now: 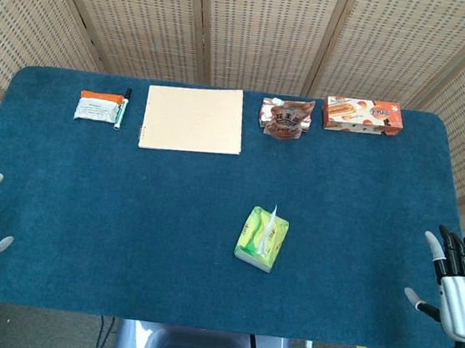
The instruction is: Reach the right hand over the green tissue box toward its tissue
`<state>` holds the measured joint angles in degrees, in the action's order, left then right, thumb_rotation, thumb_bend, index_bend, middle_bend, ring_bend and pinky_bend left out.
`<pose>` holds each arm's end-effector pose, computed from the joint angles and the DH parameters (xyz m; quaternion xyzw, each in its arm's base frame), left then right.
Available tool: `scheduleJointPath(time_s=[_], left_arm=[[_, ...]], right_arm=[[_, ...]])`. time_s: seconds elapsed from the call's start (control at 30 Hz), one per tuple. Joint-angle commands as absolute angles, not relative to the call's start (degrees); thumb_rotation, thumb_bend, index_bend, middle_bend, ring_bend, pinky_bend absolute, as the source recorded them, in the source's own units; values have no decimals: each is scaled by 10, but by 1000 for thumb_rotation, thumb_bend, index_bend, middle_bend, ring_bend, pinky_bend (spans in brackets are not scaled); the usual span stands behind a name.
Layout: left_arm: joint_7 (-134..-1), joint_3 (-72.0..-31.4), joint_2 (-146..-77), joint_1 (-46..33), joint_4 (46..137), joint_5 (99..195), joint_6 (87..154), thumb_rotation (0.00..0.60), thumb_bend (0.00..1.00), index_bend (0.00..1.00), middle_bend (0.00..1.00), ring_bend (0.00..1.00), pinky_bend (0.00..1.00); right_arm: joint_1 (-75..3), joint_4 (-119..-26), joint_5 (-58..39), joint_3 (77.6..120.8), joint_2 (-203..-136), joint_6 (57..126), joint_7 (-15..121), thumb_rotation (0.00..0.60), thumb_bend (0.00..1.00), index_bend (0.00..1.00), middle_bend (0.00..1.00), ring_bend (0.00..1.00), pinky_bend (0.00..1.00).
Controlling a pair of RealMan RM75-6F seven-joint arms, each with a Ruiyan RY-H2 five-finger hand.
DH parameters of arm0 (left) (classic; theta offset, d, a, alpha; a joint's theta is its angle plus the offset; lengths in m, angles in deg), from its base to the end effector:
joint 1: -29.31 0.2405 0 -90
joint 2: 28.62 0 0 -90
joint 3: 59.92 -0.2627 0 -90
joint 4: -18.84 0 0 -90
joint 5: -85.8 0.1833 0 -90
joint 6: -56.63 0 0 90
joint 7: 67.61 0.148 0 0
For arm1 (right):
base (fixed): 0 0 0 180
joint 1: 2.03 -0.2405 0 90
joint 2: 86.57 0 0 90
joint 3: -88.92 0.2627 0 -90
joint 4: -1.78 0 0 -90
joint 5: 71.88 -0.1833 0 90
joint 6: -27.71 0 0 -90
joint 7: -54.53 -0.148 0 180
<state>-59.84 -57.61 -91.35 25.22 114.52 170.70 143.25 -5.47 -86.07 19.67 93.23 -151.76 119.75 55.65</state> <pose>-0.3017 0.1768 0.1926 -0.6028 -0.3604 -0.3564 0.6162 -0.3005 -0.1792 0.2008 0.6015 -0.3074 0.4191 0.6067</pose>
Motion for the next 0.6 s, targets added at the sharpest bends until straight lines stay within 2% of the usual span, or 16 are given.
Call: scheduleJointPath(time_s=[0.03, 0.3, 0.47, 0.6], left_arm=[[-596, -576, -916, 252, 1144, 1704, 1429, 600, 0, 0, 0, 0, 0], [-591, -576, -917, 249, 1147, 1704, 1425, 600, 0, 0, 0, 0, 0], [-586, -572, -919, 245, 1151, 1701, 1422, 600, 0, 0, 0, 0, 0], [-580, -567, -919, 243, 1155, 1690, 1417, 600, 0, 0, 0, 0, 0]], right_arm=[[-55, -860, 196, 931, -1517, 1195, 554, 600, 28, 0, 0, 0, 0], [-77, -863, 210, 927, -1512, 1162, 532, 600, 52, 3, 0, 0, 0], [-151, -849, 288, 925, -1497, 1105, 497, 600, 60, 40, 0, 0, 0], [-222, -845, 340, 931, -1491, 1053, 471, 600, 116, 77, 4, 0, 24]])
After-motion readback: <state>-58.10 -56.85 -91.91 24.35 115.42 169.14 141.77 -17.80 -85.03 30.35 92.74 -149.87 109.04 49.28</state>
